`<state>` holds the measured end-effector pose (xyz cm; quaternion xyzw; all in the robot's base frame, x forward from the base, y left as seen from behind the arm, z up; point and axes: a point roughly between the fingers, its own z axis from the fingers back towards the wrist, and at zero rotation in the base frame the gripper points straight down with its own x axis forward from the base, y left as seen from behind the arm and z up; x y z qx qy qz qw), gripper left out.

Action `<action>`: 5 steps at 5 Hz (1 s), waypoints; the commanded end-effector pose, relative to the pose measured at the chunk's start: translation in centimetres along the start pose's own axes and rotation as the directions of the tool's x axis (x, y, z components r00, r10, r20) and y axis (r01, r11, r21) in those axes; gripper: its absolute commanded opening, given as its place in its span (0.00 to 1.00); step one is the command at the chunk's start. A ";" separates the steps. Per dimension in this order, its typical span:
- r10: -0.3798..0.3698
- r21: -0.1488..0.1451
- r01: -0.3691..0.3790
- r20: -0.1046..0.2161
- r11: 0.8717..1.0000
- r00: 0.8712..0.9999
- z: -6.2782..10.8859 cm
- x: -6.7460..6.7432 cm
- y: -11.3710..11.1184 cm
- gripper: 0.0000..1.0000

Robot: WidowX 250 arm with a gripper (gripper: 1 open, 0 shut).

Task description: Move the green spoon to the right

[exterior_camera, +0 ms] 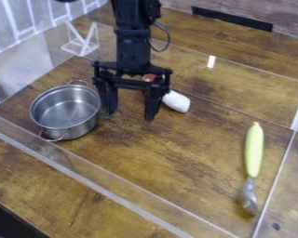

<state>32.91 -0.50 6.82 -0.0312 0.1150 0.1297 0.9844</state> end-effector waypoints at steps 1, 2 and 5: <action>-0.038 0.000 0.038 0.067 0.999 0.997 2.0 -2.0 -3.4 1.00; -0.065 -0.004 0.065 0.062 0.998 0.996 1.9 -1.8 -4.1 1.00; 0.032 -0.085 -0.024 0.097 0.996 0.995 2.6 -0.2 -11.9 1.00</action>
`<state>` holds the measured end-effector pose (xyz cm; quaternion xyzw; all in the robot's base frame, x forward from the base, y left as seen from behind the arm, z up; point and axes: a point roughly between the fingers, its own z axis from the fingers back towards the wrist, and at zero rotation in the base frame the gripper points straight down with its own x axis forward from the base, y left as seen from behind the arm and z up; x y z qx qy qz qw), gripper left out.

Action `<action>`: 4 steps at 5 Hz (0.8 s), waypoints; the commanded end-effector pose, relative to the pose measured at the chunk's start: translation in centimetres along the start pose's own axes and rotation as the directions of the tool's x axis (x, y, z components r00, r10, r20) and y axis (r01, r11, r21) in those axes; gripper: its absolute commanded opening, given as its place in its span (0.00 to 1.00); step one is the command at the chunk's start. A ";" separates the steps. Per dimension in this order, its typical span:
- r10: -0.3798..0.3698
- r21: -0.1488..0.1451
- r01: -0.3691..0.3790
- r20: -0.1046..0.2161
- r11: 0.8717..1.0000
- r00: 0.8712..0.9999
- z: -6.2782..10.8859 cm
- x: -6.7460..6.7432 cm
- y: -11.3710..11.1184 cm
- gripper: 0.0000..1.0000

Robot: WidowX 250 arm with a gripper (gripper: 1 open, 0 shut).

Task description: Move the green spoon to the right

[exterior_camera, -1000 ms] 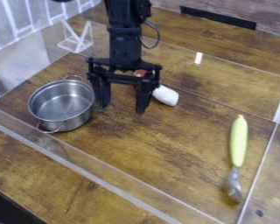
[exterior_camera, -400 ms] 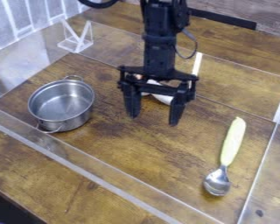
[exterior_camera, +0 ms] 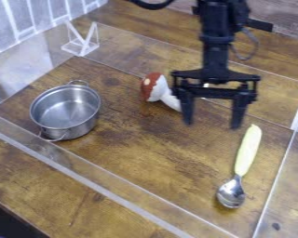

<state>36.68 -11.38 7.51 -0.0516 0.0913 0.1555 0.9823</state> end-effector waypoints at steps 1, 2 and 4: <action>-0.031 -0.037 0.033 0.058 0.999 0.998 1.2 -1.5 -3.3 1.00; -0.040 -0.038 0.042 0.059 0.998 0.997 0.1 -1.5 -3.2 1.00; -0.073 -0.024 0.074 0.046 0.997 0.996 -0.1 -1.6 -1.9 0.00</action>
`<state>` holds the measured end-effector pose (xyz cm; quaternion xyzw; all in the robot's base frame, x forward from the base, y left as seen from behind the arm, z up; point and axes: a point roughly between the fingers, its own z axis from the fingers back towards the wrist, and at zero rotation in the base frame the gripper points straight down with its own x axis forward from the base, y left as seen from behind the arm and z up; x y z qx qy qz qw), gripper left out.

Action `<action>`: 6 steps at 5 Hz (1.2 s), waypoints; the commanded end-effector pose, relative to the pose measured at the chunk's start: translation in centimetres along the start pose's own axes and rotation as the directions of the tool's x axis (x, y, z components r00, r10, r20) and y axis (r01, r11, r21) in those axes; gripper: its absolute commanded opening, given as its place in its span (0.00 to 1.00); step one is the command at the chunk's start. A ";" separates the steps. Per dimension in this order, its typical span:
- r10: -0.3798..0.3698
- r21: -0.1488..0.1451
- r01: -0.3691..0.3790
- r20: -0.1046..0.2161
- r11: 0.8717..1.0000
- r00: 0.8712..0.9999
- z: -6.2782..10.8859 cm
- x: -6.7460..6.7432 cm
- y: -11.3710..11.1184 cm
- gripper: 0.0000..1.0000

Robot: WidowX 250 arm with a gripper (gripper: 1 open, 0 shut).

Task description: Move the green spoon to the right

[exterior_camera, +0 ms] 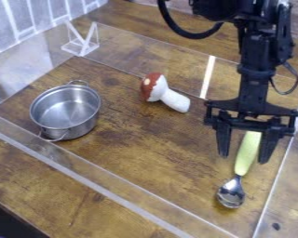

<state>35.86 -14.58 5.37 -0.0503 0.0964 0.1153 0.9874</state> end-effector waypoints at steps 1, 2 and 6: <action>-0.034 -0.028 0.035 0.058 0.999 0.998 2.9 -0.3 0.8 0.00; -0.107 -0.019 0.108 0.054 0.994 0.993 3.5 -0.3 0.7 1.00; -0.243 -0.025 0.245 0.068 0.969 0.968 4.4 -0.1 0.0 1.00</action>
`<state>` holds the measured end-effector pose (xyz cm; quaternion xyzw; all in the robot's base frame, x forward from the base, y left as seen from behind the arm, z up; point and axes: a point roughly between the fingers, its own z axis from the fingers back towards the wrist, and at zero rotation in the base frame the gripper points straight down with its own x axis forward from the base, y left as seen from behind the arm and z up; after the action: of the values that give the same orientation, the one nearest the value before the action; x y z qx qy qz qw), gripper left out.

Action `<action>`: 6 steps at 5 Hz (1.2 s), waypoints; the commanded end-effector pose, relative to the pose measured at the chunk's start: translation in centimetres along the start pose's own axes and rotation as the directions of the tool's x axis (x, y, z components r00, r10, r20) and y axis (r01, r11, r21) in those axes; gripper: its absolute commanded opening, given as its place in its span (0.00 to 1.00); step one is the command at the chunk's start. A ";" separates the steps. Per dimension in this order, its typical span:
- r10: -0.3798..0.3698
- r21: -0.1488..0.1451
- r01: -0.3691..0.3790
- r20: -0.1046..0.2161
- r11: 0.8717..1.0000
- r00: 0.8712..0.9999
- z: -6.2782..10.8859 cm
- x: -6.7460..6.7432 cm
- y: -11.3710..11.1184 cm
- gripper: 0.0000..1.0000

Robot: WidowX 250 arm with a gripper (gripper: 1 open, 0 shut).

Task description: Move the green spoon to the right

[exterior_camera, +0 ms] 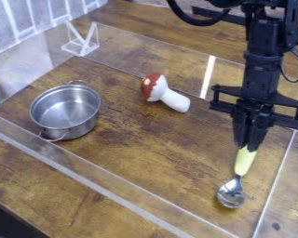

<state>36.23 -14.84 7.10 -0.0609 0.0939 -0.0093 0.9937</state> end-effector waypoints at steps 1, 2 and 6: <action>-0.032 -0.029 0.034 0.072 0.999 0.997 0.9 0.2 1.2 0.00; -0.060 -0.030 0.062 0.068 0.998 0.996 -0.8 0.6 1.4 0.00; -0.097 -0.028 0.100 0.090 0.995 0.991 0.6 1.2 0.5 0.00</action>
<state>37.38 -14.74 5.46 -0.0750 0.0759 -0.0529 0.9929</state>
